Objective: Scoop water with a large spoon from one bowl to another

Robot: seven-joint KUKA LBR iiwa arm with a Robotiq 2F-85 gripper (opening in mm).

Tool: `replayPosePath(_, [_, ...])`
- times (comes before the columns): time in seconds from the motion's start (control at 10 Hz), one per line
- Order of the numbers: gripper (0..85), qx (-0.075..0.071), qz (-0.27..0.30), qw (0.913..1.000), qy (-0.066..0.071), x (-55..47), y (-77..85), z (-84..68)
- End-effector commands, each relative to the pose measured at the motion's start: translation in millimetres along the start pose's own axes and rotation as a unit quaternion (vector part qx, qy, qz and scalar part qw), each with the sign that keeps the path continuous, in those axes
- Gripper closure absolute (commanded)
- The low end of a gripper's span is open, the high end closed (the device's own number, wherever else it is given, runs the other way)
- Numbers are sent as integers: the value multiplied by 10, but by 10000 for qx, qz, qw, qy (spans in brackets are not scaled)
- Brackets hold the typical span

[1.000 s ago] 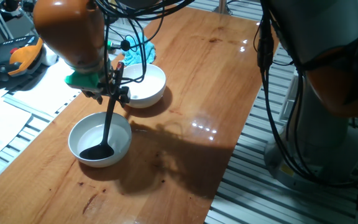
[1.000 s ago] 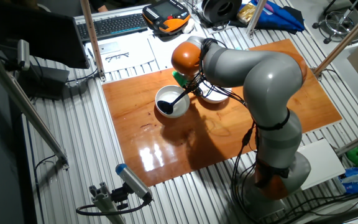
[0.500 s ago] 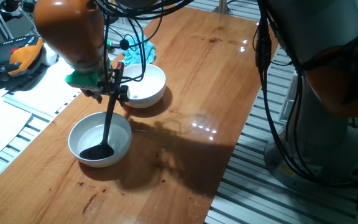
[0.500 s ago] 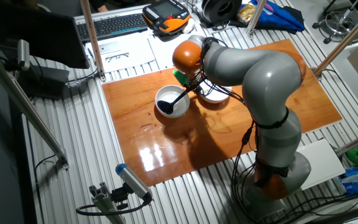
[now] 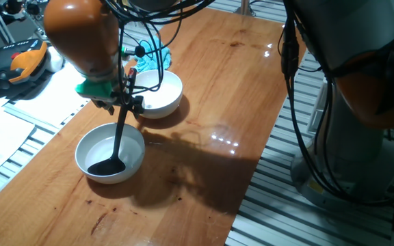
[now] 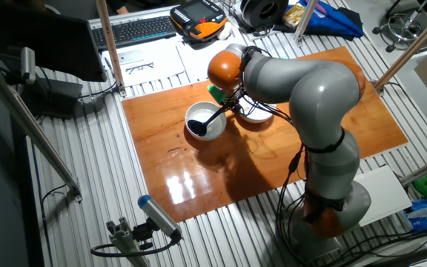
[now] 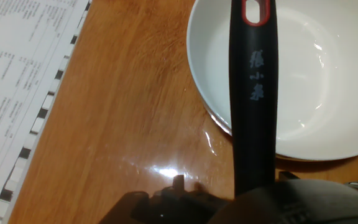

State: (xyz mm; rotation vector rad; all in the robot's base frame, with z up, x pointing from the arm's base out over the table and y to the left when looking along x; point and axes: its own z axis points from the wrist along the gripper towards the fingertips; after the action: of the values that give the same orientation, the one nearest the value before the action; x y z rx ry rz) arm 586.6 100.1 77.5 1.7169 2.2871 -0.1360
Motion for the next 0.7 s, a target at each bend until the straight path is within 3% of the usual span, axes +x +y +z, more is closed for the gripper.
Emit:
replayPosePath(0.0, [340,-1,-8,10000,-8,11,-14,22])
replayPosePath(0.3, [340,-18,-122,9999,-5,9,-56,73])
replayPosePath(0.4, [510,-18,-137,9999,-5,13,-61,68])
replayPosePath(0.6, [510,24,-209,9998,-9,22,-76,36])
